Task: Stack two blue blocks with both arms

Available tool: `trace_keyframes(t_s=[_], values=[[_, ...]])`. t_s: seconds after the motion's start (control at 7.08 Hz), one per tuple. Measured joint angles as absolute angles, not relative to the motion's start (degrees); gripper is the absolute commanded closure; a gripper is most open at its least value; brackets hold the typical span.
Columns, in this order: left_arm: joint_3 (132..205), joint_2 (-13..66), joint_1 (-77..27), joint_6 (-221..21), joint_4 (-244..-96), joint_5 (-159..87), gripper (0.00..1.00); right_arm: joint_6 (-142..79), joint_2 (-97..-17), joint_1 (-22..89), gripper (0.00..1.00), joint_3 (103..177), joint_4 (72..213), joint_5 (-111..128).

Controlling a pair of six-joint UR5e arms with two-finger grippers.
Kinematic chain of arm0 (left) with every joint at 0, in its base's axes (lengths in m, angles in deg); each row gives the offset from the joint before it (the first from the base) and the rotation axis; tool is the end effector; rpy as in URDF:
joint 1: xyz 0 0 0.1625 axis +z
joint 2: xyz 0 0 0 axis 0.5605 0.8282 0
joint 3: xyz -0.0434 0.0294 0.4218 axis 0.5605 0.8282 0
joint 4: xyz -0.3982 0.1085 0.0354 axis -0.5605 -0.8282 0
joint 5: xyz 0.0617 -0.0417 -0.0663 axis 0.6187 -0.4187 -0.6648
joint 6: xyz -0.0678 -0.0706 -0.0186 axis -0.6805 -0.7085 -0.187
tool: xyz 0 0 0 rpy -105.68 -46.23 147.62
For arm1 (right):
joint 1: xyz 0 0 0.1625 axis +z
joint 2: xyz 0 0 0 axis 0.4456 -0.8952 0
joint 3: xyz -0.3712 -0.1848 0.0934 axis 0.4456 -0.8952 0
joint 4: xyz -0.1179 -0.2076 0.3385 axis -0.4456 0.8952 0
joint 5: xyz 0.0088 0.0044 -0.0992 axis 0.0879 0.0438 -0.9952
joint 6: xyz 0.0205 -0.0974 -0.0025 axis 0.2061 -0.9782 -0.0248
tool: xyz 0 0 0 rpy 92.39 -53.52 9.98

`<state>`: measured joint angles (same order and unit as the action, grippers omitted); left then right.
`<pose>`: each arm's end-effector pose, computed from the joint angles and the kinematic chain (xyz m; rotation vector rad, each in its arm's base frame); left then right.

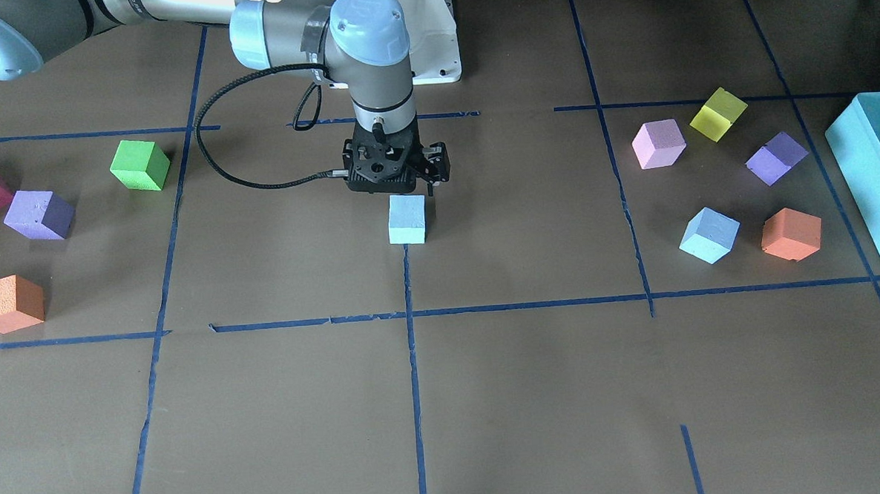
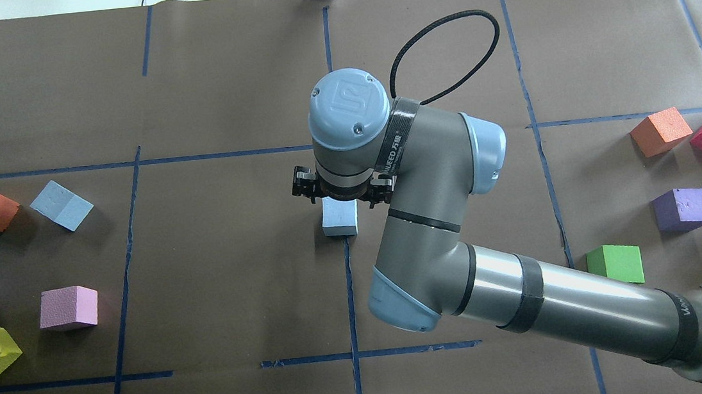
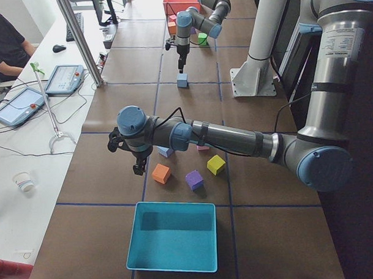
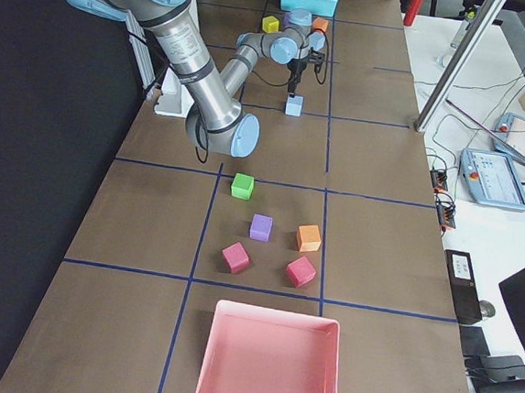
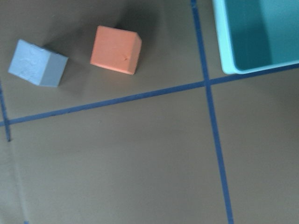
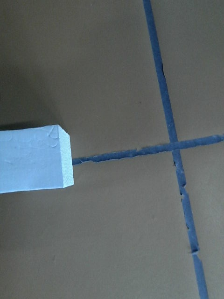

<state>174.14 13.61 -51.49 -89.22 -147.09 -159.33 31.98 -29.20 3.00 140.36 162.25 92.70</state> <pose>-0.0098 -0.5448 0.5237 0.1957 0.9671 0.1454 -0.5570 -0.4337 0.1372 -0.0102 -0.8239 0.2038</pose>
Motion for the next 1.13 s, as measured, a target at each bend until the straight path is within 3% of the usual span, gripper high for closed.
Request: trace_keyframes(t_s=[0.56, 1.13], values=[[177.3, 14.2, -37.1, -97.6, -159.1, -151.7, 0.00, 25.4, -34.8, 9.4, 0.00, 152.2, 171.5, 94.0], [172.4, 14.7, -28.1, -101.4, -165.5, -146.8, 0.00, 13.9, -40.4, 18.6, 0.00, 158.6, 174.8, 99.0]])
